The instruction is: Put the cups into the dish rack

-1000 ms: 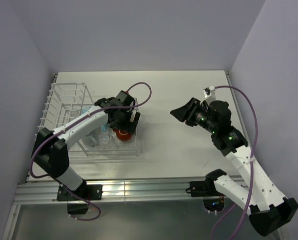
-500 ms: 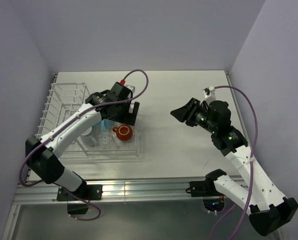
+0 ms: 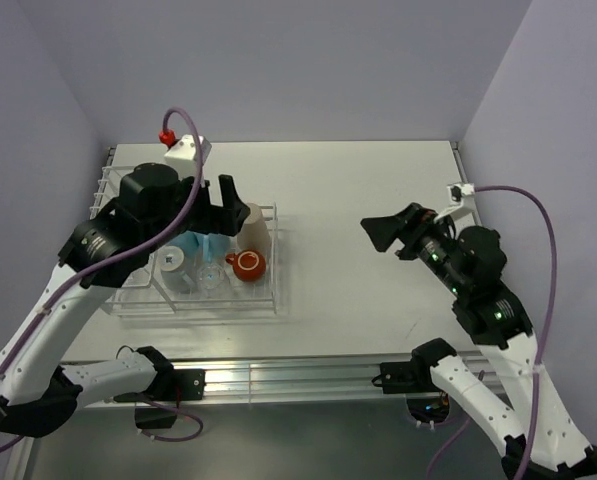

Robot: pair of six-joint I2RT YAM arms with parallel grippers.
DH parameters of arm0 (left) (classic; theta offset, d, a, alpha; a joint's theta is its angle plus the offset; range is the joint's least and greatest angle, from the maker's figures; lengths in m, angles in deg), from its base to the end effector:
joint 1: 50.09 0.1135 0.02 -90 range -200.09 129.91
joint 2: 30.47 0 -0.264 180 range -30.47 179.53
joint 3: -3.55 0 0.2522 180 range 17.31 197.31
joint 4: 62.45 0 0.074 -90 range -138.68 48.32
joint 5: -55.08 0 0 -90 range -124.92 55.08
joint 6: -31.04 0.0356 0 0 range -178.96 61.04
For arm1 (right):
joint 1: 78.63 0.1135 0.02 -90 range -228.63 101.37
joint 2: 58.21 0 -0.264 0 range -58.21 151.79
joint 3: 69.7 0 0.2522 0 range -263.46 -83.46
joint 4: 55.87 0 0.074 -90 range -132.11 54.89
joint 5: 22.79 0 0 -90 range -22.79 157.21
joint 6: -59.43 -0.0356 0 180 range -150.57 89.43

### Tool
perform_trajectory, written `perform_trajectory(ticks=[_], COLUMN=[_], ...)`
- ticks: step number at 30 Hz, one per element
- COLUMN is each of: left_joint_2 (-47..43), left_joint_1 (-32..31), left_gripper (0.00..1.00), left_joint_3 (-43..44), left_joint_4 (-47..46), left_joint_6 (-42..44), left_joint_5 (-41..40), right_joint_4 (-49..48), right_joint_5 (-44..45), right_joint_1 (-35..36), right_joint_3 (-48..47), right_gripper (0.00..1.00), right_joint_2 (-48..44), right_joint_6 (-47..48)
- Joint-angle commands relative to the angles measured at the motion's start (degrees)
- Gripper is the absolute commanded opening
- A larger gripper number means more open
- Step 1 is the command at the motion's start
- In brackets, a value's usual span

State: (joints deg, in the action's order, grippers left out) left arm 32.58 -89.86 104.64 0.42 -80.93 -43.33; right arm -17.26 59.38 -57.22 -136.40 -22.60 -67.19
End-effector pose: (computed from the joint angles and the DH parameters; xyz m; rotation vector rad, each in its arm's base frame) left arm 0.1556 -0.1227 0.4584 0.2208 2.0290 -0.5399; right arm 0.1190 0.0518 0.3831 0.1294 1.7741 0.8613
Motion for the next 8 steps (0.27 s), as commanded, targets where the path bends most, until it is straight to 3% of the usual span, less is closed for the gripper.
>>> perform_trajectory(ticks=[1,8], left_joint_2=[-0.4,-0.8], left_joint_1=[-0.3,-0.2], left_gripper=[0.99,0.99], left_joint_3=[-0.8,-0.3], left_joint_4=[-4.2,-5.8], left_joint_6=[-0.3,0.9], left_joint_5=[1.4,2.8], right_joint_4=[0.9,0.6], right_joint_5=[6.6,10.6], right_joint_1=[-0.3,-0.2], right_joint_3=[-2.2,-1.8], right_gripper=[1.00,1.00], right_joint_2=[-5.1,-9.2], right_joint_6=[2.7,4.7])
